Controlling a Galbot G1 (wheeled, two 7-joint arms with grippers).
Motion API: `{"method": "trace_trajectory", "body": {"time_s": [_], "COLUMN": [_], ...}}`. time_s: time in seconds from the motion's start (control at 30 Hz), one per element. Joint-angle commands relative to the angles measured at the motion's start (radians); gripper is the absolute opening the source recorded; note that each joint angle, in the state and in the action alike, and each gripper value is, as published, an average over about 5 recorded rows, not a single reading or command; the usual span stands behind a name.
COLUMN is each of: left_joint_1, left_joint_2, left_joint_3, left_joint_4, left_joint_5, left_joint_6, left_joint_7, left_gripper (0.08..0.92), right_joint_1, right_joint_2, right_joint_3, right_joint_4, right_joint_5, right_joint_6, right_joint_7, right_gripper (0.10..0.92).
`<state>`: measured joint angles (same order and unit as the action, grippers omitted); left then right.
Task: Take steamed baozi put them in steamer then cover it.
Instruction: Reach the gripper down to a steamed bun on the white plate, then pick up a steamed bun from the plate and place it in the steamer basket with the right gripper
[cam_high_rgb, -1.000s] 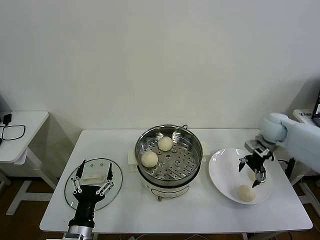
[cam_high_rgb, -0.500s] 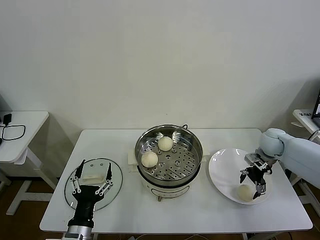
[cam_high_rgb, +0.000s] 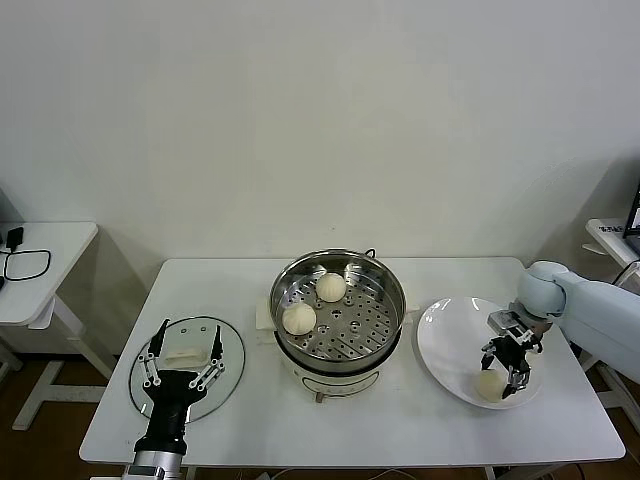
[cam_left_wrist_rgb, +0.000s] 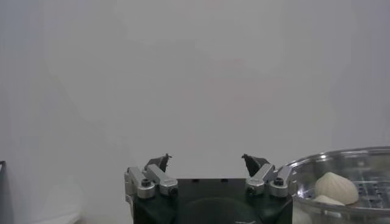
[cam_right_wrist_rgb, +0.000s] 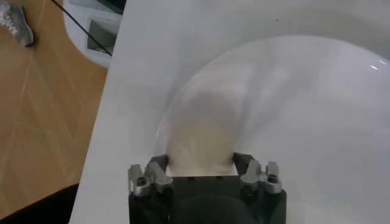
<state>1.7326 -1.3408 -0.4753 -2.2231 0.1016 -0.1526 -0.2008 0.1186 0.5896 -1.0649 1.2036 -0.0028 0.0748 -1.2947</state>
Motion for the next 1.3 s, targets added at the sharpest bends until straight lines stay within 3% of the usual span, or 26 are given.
{"method": "trace_trajectory", "body": {"time_s": [0.03,0.2,0.33,0.53,0.97,1.3], "left_joint_1": [0.0,-0.003,-0.004,0.001,-0.007,-0.011], "left_joint_2": [0.005,0.011,0.015,0.021,0.022,0.019], "left_joint_3": [0.003,0.013,0.02,0.017,0.018,0.014], "left_joint_4": [-0.008,-0.012,-0.015,-0.014,-0.007,-0.001], "left_joint_5": [-0.001,-0.001,-0.001,-0.003,-0.007,-0.007], "left_joint_6": [0.003,0.006,0.007,0.002,-0.002,-0.008], "left_joint_7": [-0.001,-0.005,-0.007,-0.01,-0.012,-0.013], "left_gripper": [0.823,0.823,0.823,0.823,0.823,0.823], "right_joint_1": [0.164,0.372,0.584,0.679,0.559,0.429], "right_joint_2": [-0.005,0.075,0.188,0.351,0.472,0.473], "right_joint_3": [-0.019,-0.06,-0.169,-0.201,-0.205,-0.201], "right_joint_4": [0.032,0.009,0.047,0.114,0.333,0.36], "right_joint_5": [0.016,0.079,0.189,0.213,-0.021,-0.142], "right_joint_6": [0.054,0.242,0.297,0.374,0.548,0.619], "right_joint_7": [-0.014,-0.018,-0.002,0.032,0.095,0.105], "right_gripper": [0.638,0.631,0.633,0.636,0.639,0.645]}}
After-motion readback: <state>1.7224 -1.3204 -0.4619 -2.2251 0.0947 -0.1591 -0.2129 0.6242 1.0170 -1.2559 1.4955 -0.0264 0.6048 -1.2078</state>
